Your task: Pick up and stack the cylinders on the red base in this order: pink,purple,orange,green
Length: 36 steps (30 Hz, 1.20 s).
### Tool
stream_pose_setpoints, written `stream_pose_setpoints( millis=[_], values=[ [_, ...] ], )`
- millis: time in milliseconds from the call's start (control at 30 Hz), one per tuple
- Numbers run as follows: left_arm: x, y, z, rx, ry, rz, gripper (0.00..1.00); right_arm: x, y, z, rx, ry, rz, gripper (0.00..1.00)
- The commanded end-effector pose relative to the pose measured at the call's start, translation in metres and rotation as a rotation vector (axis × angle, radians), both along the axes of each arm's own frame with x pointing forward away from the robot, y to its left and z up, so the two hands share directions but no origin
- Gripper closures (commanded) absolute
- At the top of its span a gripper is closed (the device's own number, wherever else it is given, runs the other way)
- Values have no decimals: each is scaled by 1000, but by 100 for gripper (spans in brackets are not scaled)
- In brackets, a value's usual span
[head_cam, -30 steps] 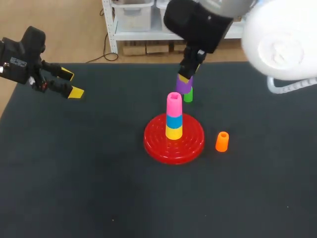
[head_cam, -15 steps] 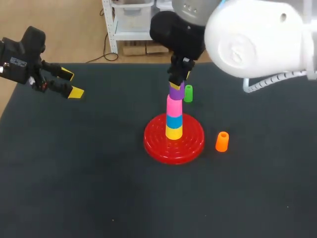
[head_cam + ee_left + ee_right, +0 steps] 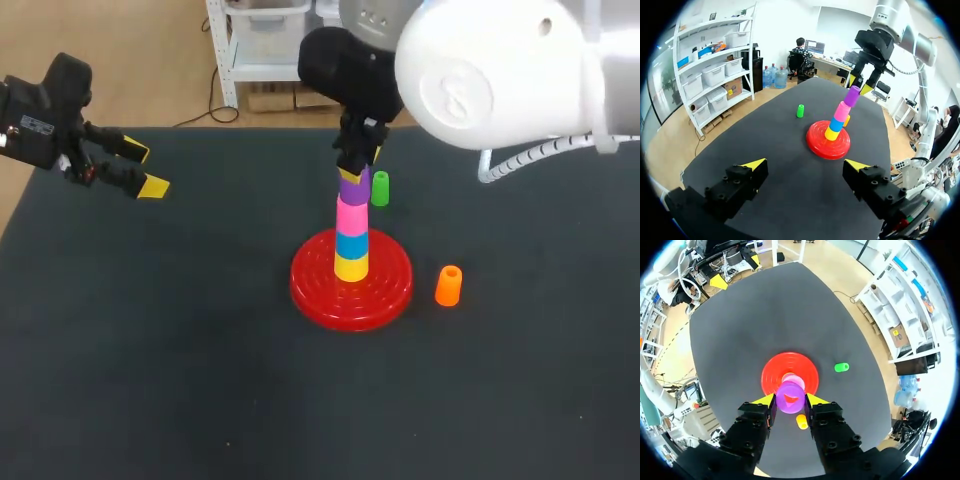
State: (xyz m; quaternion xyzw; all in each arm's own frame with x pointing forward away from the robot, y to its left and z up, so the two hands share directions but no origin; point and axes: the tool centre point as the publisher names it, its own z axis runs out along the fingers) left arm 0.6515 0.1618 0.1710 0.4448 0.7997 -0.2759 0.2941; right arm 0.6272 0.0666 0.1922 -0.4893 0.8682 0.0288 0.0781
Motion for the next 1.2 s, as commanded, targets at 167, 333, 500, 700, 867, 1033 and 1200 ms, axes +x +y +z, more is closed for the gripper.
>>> stream_pose_setpoints(
  millis=[167,333,500,700,867,1033,1200],
  values=[
    [1,1,-1,-4,-2,-3,0,2,0,-6,2,7,-7,100],
    [1,1,-1,-4,-2,-3,0,4,0,-10,1,12,-10,100],
    [1,1,-1,-4,-2,-3,0,5,1,-14,-10,19,-11,100],
    [1,1,-1,-4,-2,-3,0,8,-2,-14,-11,25,-21,100],
    [1,1,-1,-4,-2,-3,0,10,0,-16,-13,23,-25,100],
    [1,1,-1,-4,-2,-3,0,11,3,-14,-13,24,-18,100],
    [1,1,-1,-4,-2,-3,0,16,6,-17,-74,44,13,100]
  ],
)
